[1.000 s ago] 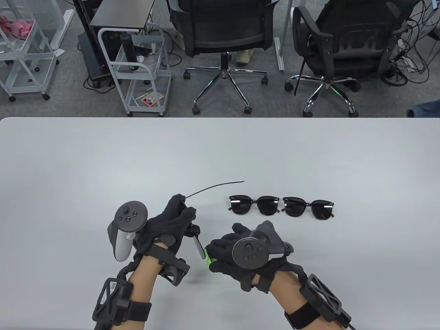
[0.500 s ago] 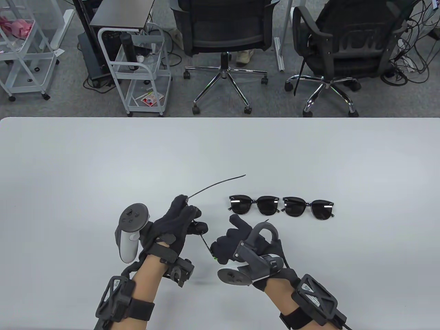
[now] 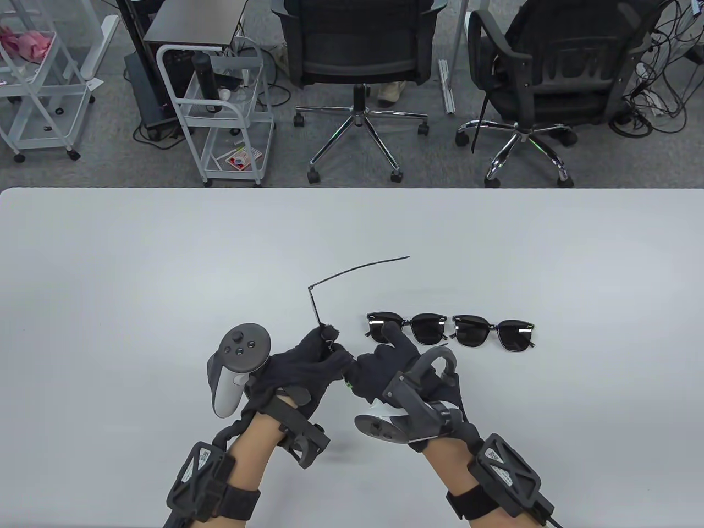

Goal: Dust sunglasses

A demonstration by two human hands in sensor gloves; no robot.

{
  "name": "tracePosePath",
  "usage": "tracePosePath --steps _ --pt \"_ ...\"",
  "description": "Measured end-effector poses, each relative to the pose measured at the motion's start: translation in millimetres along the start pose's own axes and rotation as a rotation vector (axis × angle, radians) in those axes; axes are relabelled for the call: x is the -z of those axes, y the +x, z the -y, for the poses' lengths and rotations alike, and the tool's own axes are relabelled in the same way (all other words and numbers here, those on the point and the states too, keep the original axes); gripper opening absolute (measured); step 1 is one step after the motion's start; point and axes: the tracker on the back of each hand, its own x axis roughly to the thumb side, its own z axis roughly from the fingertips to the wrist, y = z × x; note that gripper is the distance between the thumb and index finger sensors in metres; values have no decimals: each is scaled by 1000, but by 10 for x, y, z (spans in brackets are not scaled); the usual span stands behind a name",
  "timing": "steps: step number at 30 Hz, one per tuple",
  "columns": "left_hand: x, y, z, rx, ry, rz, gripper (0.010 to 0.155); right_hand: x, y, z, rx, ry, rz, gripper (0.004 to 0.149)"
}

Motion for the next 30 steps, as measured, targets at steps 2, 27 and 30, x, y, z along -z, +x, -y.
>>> tracePosePath --steps 2,27,30 --pt "-15 5 -67 20 24 2 99 14 -19 -6 -25 11 -16 43" --pt "52 -161 2 -90 -54 -70 96 -85 -69 -65 -105 48 15 44" --pt "49 -126 98 -171 -87 -57 96 -38 94 -19 -136 6 80 44"
